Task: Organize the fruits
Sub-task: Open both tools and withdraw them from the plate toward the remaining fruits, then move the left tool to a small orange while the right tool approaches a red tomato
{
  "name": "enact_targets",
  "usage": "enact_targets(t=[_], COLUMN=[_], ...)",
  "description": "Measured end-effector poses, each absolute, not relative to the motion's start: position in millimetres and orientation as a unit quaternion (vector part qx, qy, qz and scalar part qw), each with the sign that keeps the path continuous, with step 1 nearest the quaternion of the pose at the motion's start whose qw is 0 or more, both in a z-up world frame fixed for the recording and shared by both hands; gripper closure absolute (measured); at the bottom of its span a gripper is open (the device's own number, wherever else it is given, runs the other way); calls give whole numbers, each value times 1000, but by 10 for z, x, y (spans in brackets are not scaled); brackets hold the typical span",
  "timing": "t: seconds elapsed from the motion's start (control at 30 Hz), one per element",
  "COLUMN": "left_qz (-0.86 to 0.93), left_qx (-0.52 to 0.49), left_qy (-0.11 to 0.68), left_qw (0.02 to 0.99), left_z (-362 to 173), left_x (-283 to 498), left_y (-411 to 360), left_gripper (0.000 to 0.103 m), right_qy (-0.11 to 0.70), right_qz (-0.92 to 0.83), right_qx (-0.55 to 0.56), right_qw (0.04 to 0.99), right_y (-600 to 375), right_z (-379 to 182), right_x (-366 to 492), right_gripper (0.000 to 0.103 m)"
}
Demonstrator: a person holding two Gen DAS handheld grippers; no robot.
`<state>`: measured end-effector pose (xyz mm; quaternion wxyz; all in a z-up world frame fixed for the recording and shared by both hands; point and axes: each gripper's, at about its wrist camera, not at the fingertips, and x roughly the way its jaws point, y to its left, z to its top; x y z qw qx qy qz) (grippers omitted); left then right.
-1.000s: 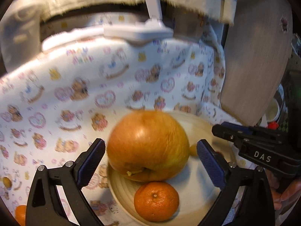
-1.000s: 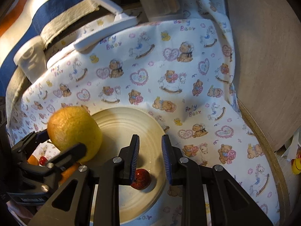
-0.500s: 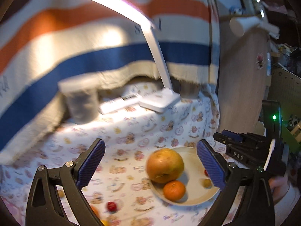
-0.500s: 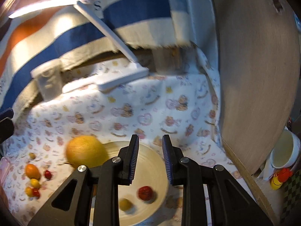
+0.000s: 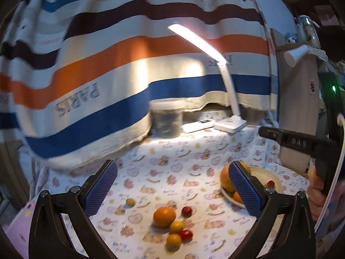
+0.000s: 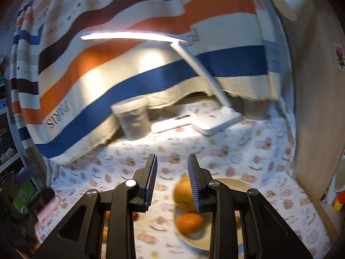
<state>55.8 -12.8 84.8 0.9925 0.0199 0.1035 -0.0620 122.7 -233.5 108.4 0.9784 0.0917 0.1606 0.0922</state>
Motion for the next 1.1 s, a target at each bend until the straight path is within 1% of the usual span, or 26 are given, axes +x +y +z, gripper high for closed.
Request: enact_targets(t=[0.17,0.27,0.33,0.47,0.67,0.73,0.77,0.97,1.07,1.1], left_qz=[-50,-52,-42,-31,-13,-19,-26,-45,-40,-36], left_qx=[-11,-33,-47,-41,-11,-15,-23,-60,-56,-51], left_qy=[129,147,143,140,155,167,175,226,269,290], left_qw=[990,987,988,989,988,986,984,971,961,955], left_z=[575,515,501,464,352,316,303,231,140,90], left_x=[625,688,678,655,750,786,809,944,1046,1096], left_y=[49,148,213,221,150,163,187,292,276,263], left_gripper=[1,1,1,1,0,0,0,0,1,2], right_qy=[170,162,200,225,248,253,258,265,269,270], right_qz=[124,123,101,82,109,125,136,138,140,138], right_qx=[92,83,68,70,110,111,114,91,96,97], right_qw=[973,976,972,968,956,953,950,950,948,948], right_y=[-2031,-1967,-1948,-2029,-2142,-2115,-2100,-1977,-1982,-1986], right_z=[924,675,535,372,302,308,294,251,230,230], right_x=[1263,1284,1405,1547,1608,1617,1629,1640,1653,1655], right_gripper=[73,72,72,72,72,65,55,54,54,54])
